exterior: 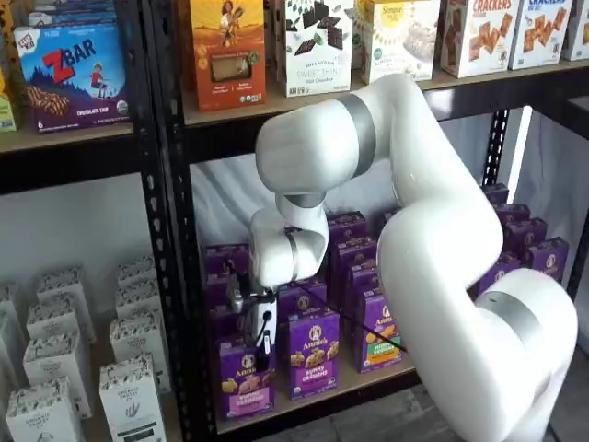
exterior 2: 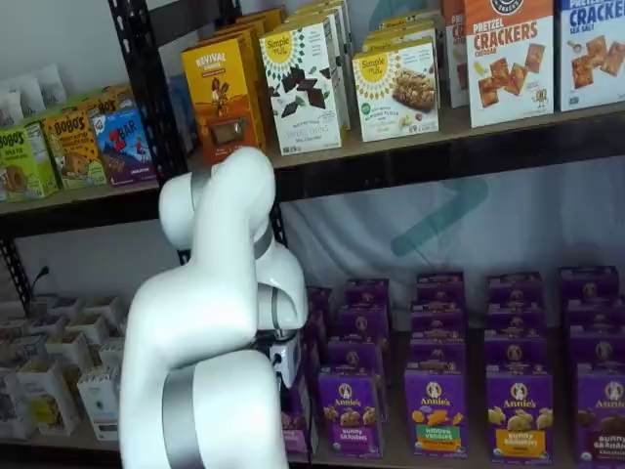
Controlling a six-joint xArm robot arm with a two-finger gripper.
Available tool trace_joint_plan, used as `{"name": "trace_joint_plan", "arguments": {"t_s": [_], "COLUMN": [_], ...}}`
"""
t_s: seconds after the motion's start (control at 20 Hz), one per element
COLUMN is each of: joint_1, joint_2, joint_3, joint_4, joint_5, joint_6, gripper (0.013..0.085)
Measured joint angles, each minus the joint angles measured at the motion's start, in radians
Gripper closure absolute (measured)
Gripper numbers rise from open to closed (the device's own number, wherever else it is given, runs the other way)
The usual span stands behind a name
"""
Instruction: Pick up the purple box with a pink patch in the middle, on the bottom shelf, the first box from the left
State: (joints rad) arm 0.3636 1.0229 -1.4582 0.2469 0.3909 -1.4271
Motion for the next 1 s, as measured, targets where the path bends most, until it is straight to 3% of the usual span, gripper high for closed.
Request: {"name": "trace_joint_plan", "arguments": {"t_s": [0.05, 0.45, 0.65, 1.0], "joint_1": [0.000, 0.004, 0.004, 0.001], "joint_2": [0.001, 0.004, 0.003, -0.008], "joint_3": [-0.001, -0.002, 0.001, 0.014], "joint_4": [-0.001, -0.002, 0.001, -0.003], "joint_5": [0.000, -0.003, -0.006, 0.001], "joint_6": [0.001, 0.005, 0.003, 0.003], "gripper": [0.0490, 0.0490, 0.0610, 0.0610]}}
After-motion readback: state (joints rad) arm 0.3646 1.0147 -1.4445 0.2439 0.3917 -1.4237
